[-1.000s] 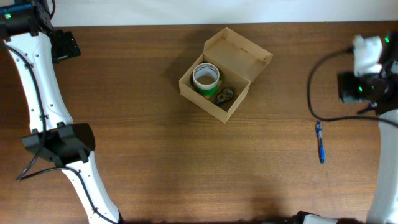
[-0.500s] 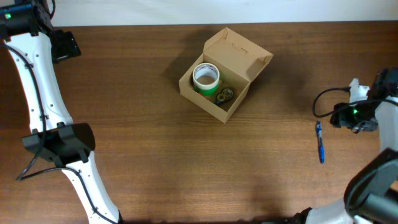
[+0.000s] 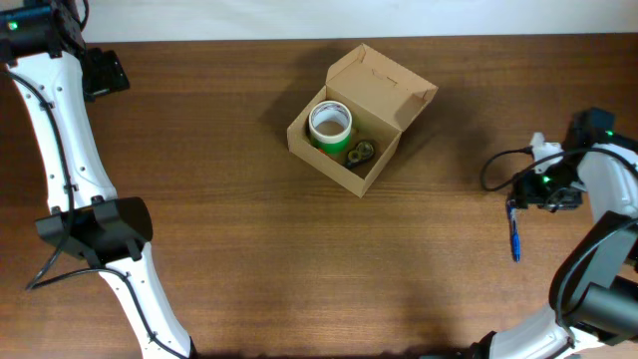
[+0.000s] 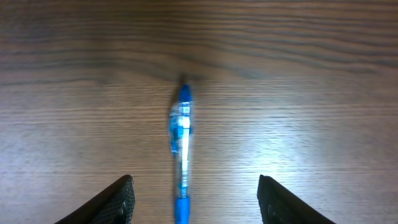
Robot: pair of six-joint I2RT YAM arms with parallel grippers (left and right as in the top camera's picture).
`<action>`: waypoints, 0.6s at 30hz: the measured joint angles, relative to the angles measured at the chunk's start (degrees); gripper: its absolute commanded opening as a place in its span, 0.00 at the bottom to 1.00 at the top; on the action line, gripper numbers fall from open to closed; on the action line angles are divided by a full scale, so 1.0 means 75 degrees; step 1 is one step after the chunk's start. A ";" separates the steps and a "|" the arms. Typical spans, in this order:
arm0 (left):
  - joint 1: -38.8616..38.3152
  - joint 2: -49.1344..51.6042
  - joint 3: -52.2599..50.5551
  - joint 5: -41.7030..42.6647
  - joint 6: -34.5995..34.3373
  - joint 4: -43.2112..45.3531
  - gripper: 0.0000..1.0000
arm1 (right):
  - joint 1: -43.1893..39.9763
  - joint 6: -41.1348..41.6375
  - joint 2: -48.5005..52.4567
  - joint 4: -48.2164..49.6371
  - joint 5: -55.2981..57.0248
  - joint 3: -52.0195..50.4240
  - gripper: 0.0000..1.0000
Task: Pack container
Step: 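Move the right gripper down and grasp the blue pen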
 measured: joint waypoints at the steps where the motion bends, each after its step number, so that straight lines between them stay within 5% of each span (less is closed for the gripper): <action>1: 0.0000 0.0000 0.0000 0.0000 0.0003 0.0000 1.00 | 0.0093 -0.0009 0.0000 -0.0012 0.0047 -0.0003 0.64; 18: 0.0000 0.0000 0.0000 0.0000 0.0000 0.0000 1.00 | 0.0318 0.0472 0.0055 0.0131 0.0898 -0.0460 0.63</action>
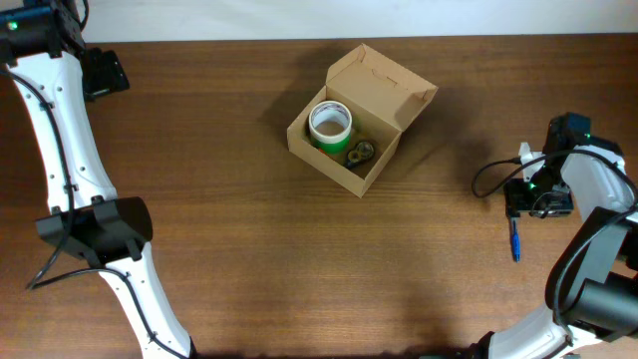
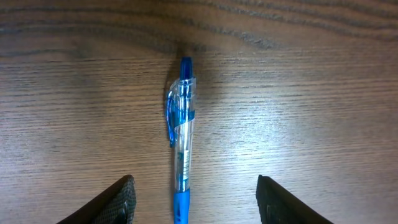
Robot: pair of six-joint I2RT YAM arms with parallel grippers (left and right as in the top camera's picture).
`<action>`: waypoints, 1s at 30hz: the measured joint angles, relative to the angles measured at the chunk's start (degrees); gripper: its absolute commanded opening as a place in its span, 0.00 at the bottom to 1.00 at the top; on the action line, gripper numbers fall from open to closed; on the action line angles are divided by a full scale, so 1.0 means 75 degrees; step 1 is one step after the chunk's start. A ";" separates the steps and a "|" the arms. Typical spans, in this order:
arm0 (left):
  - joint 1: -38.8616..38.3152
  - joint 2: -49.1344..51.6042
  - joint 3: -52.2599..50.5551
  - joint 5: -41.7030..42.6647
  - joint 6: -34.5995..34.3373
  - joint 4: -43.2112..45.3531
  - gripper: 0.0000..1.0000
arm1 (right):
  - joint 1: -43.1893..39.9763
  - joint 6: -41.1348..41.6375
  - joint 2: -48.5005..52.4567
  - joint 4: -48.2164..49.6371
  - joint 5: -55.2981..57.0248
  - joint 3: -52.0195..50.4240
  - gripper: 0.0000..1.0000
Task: Pack container
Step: 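Move the right gripper down and grasp the blue pen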
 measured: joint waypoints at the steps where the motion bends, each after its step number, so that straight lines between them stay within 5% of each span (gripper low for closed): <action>1: 0.0000 0.0000 0.0000 0.0000 0.0000 0.0000 1.00 | 0.0000 0.0067 0.0000 0.0026 0.0000 -0.0035 0.63; 10: 0.0000 0.0000 0.0000 0.0000 0.0003 0.0000 1.00 | 0.0000 0.0565 0.0000 0.0332 0.0000 -0.0924 0.57; 17: 0.0000 0.0000 0.0000 0.0000 0.0000 0.0000 1.00 | 0.0000 0.0755 0.0000 0.0629 -0.0009 -0.1279 0.24; 30: 0.0000 0.0000 0.0000 0.0000 0.0000 0.0000 1.00 | 0.0000 0.0968 -0.0003 0.1008 0.0003 -0.1282 0.14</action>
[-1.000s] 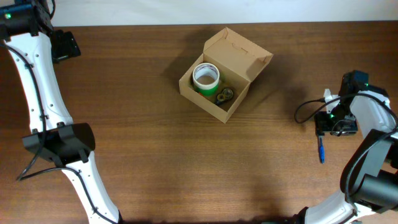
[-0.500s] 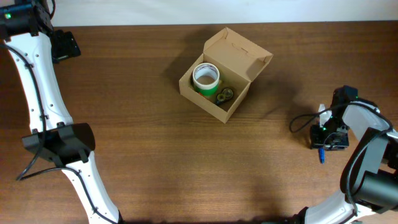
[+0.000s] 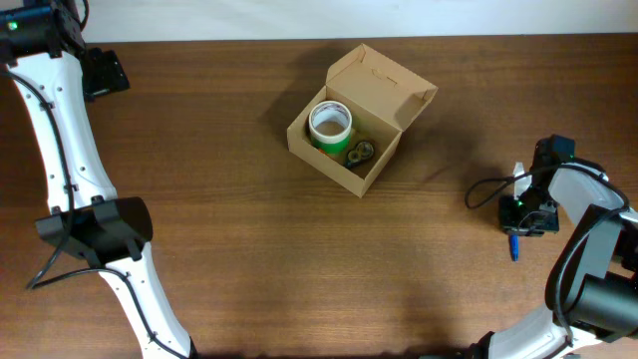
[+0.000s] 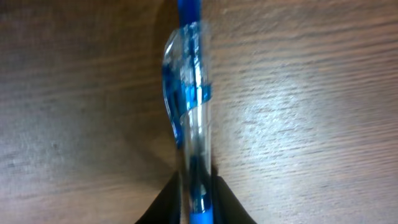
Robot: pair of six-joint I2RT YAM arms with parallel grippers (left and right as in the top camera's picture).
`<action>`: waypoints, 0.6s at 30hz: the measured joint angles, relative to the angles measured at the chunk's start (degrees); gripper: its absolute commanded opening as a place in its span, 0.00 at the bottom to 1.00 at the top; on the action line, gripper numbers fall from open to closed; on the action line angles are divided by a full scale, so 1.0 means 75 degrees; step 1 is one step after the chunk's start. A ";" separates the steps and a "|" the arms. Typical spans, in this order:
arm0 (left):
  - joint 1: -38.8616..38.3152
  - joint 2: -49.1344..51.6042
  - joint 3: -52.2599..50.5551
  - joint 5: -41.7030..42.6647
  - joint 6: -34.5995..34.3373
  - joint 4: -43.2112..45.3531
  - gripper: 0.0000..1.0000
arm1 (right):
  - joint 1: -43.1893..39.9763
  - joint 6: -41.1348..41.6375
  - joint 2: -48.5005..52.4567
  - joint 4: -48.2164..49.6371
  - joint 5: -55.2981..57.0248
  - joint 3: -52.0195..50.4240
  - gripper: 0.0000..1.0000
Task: Pack container
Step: 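Move the right gripper down and grasp the blue pen, then carry the blue pen into the box and lower it beside the cutter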
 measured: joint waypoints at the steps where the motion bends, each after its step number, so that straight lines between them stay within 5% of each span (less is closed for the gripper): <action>1: 0.0000 0.0000 0.0000 0.0000 0.0003 0.0000 1.00 | 0.0000 0.0052 0.0000 0.0061 0.0000 0.0000 0.12; 4: 0.0000 0.0000 0.0000 0.0000 0.0000 0.0000 1.00 | 0.0000 0.0216 -0.0003 0.0154 0.0006 0.0000 0.04; 18: 0.0000 0.0000 0.0000 0.0003 0.0000 0.0000 1.00 | 0.0000 0.0542 0.0047 -0.0332 -0.0254 0.0385 0.04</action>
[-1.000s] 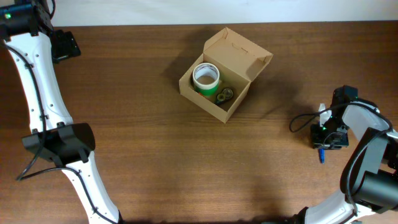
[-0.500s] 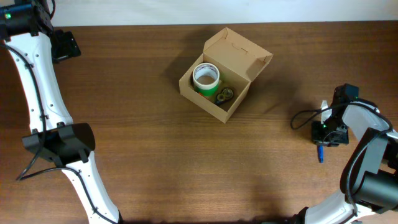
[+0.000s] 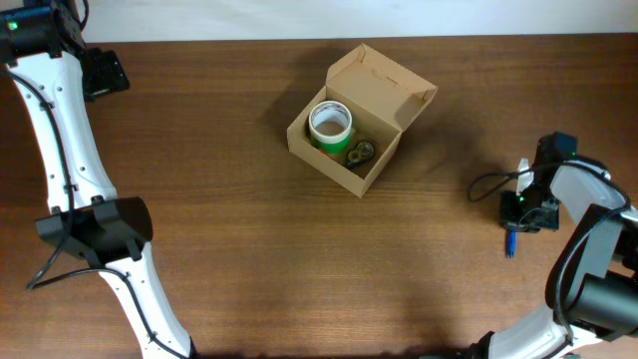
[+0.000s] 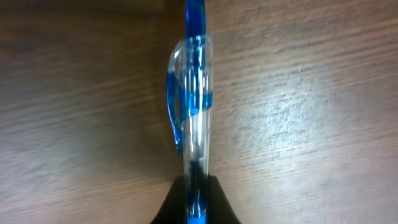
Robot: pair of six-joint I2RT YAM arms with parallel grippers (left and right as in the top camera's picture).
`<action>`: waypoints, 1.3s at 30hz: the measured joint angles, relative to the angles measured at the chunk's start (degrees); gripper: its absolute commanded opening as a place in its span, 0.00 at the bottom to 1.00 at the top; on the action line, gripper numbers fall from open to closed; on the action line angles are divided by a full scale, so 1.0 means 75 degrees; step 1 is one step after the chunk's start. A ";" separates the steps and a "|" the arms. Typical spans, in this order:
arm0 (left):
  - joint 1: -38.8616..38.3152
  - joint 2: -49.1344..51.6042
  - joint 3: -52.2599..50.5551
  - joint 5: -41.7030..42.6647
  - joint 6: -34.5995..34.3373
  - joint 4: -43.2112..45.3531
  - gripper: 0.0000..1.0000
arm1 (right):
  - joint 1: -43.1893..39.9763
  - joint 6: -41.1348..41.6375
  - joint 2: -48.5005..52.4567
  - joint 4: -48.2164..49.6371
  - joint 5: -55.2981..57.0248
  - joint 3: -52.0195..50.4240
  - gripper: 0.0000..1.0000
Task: Pack container
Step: 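Carry the blue pen into the box and lower it beside the cutter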
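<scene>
A blue and clear pen [image 4: 194,112] runs up the middle of the right wrist view, and my right gripper [image 4: 196,198] is shut on its barrel just above the wooden table. From overhead, only the pen's blue tip [image 3: 510,244] pokes out below that gripper [image 3: 526,211] at the right edge. The open cardboard box [image 3: 379,175] stands at centre back with a green tape roll [image 3: 330,125] and a small dark object [image 3: 360,152] inside. My left gripper is out of view; only the left arm [image 3: 60,130] shows.
The box lid [image 3: 384,85] stands open toward the back right. A black cable [image 3: 488,184] loops left of the right wrist. The left arm's base [image 3: 95,229] sits at the left side of the brown table [image 3: 249,269].
The right gripper stays shut on the pen. The pen tip now points slightly more to the left in the overhead view, and the pen sits a little differently in the wrist view.
First my right gripper hung open above the pen lying on the table at the right. It was then lower, still open, with the pen between its fingers. After that it was shut on the pen's barrel, and it keeps hold now.
</scene>
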 measured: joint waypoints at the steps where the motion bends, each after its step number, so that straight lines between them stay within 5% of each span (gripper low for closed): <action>1: 0.0000 0.0000 0.0000 -0.0003 0.0000 0.0000 1.00 | 0.0000 0.0017 0.0029 -0.0245 -0.0096 0.0248 0.04; 14: 0.0000 0.0000 0.0000 0.0000 0.0000 -0.0003 1.00 | 0.0242 0.0277 0.0050 -0.3745 -0.1781 0.5718 0.04; 21: 0.0000 0.0000 0.0000 -0.0003 0.0000 -0.0003 1.00 | 0.1929 0.0015 0.0047 -0.4523 -0.2244 0.8242 0.04; 32: 0.0000 0.0000 0.0000 0.0000 0.0000 -0.0003 1.00 | 0.5694 -0.1434 0.0431 -0.3649 -0.1588 0.8559 0.04; 39: 0.0000 0.0000 0.0000 -0.0003 0.0003 -0.0003 1.00 | 0.6473 -0.2066 0.1754 -0.2885 -0.0831 0.8571 0.04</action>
